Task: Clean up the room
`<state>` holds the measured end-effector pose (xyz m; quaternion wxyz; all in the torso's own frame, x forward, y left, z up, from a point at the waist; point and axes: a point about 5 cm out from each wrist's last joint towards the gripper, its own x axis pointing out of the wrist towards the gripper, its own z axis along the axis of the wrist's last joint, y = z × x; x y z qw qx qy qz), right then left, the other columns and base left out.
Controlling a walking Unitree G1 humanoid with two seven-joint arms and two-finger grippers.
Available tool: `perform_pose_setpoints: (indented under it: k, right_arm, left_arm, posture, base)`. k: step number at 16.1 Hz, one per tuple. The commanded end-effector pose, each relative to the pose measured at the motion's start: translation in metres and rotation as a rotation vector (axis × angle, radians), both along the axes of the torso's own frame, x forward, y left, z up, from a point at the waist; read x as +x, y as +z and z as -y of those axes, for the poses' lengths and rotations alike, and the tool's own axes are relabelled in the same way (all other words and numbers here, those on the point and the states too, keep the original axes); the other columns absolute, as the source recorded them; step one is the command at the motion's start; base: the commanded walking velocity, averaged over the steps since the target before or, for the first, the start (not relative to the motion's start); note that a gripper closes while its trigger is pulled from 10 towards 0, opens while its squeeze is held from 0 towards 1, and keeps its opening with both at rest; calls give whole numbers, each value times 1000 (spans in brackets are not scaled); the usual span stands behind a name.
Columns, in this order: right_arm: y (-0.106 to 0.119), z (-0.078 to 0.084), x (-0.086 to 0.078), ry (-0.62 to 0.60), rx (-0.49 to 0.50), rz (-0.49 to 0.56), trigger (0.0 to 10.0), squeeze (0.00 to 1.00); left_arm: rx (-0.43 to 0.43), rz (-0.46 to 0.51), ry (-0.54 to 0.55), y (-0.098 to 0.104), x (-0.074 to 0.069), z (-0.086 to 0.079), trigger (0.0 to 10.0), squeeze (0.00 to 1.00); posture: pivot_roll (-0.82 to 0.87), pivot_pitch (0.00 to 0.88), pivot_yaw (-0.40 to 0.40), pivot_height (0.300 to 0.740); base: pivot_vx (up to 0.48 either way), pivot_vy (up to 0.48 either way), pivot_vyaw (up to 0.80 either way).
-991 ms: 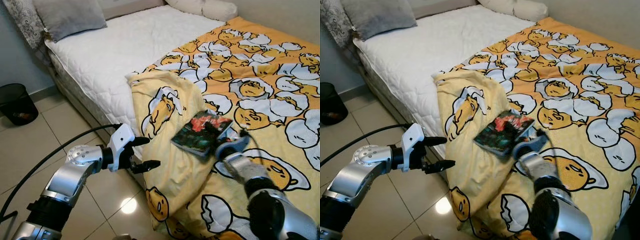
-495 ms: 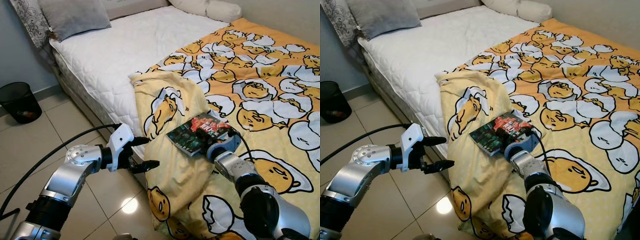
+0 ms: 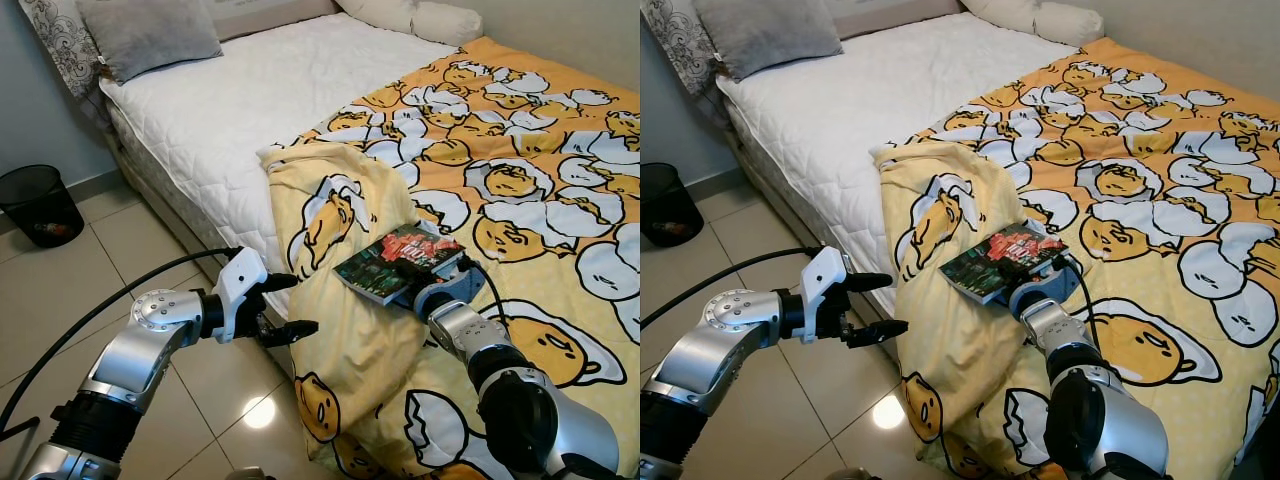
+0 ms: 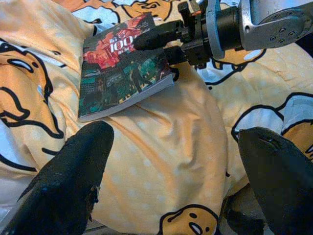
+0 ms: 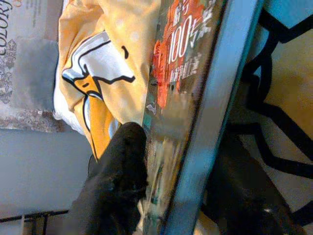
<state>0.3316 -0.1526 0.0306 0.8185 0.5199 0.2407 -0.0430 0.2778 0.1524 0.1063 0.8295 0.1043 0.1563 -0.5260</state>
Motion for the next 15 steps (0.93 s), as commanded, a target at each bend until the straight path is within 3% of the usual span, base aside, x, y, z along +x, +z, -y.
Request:
perform_pose_setpoints:
  k: [1, 9, 14, 15]
  right_arm:
    - [8, -3, 7, 6, -13, 32, 0, 0]
    - [8, -5, 7, 15, -25, 30, 0, 0]
    - [20, 2, 12, 43, -95, 177, 0, 0]
    - [25, 13, 14, 5, -127, 224, 0, 0]
  left_arm:
    - [20, 18, 12, 3, 4, -4, 10000, 776]
    - [22, 23, 17, 3, 5, -4, 10000, 773]
    - [2, 35, 38, 4, 5, -4, 10000, 780]
    - [-14, 37, 56, 5, 4, -5, 10000, 780]
  posture:
    - [4, 0, -2, 740]
    - [12, 0, -3, 740]
    - [17, 0, 0, 740]
    - [15, 0, 5, 740]
  base:
    - [0, 0, 0]
    - [0, 0, 0]
    - [0, 0, 0]
    - [0, 0, 0]
